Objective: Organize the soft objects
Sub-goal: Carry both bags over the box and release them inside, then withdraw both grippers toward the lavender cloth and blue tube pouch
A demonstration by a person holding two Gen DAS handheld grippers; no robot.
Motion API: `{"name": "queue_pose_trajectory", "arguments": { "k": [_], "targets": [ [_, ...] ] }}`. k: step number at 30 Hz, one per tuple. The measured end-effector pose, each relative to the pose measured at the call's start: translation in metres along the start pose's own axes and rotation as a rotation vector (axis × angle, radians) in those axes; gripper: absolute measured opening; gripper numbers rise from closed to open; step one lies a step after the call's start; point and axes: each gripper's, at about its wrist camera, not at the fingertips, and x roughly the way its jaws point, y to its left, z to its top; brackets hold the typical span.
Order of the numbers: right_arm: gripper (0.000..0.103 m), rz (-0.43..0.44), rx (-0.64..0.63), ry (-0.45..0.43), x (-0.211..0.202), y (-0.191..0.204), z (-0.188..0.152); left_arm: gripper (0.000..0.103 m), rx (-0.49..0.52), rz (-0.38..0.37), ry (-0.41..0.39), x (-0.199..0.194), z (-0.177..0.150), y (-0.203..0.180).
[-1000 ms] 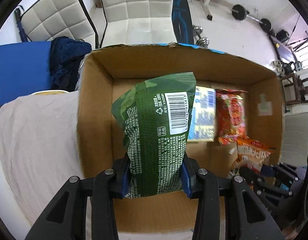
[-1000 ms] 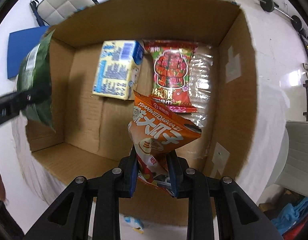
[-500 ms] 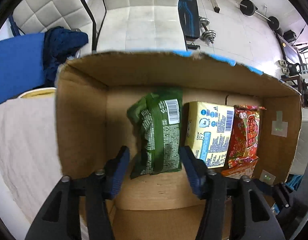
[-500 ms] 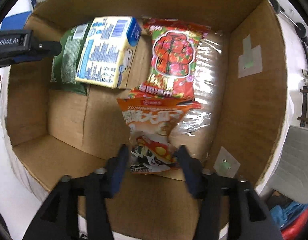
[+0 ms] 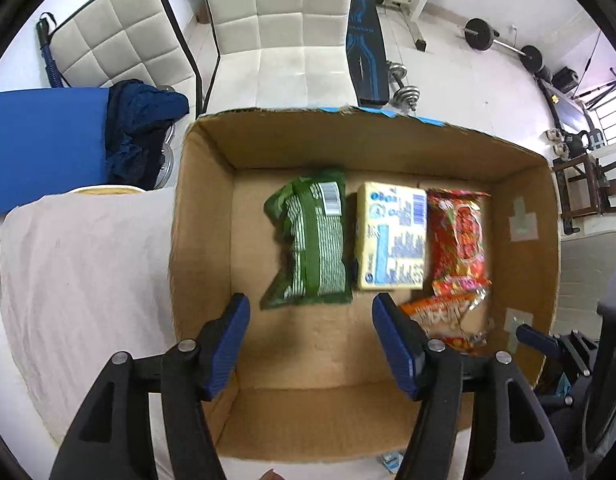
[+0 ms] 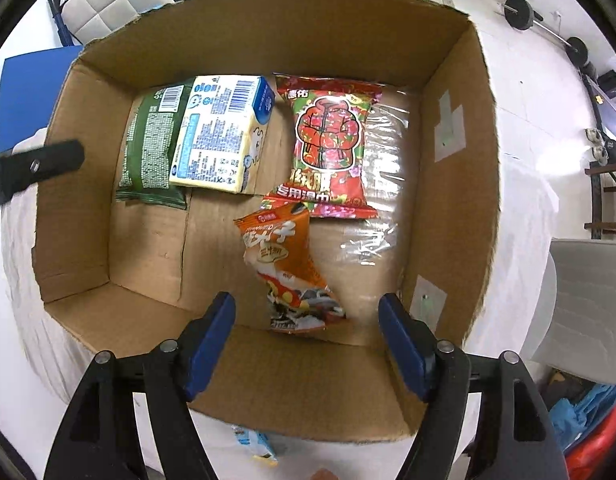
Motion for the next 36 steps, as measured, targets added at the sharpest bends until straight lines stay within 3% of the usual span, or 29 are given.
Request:
{"name": "queue_pose_trajectory", "arguments": {
  "k": [2,4,6,17,23,36],
  "targets": [
    [0.082,-0.006,0.007,-0.014,-0.006,0.0,-0.005,0.071,0.006,0.002,-0.021,-0.009,-0.012,-0.002],
    [0.097,-0.001,0.023,-0.036,-0.012,-0.001,-0.011,0.088,0.013,0.017,-0.043,-0.017,-0.021,-0.004],
    [0.099,-0.002,0.037,-0.053,-0.018,0.0,-0.015,0.097,0.009,0.022,-0.065,-0.025,-0.031,-0.006],
    [0.103,-0.073,0.072,-0.209,-0.069,0.009,-0.055,0.098,-0.055,0.011,-0.175,-0.065,-0.082,-0.001],
    [0.103,-0.069,0.103,-0.294,-0.098,0.013,-0.084,0.098,-0.034,0.084,-0.28,-0.095,-0.113,-0.006],
    [0.103,-0.026,0.122,-0.383,-0.148,0.021,-0.143,0.098,-0.05,0.083,-0.381,-0.149,-0.17,-0.003]
  ]
}}
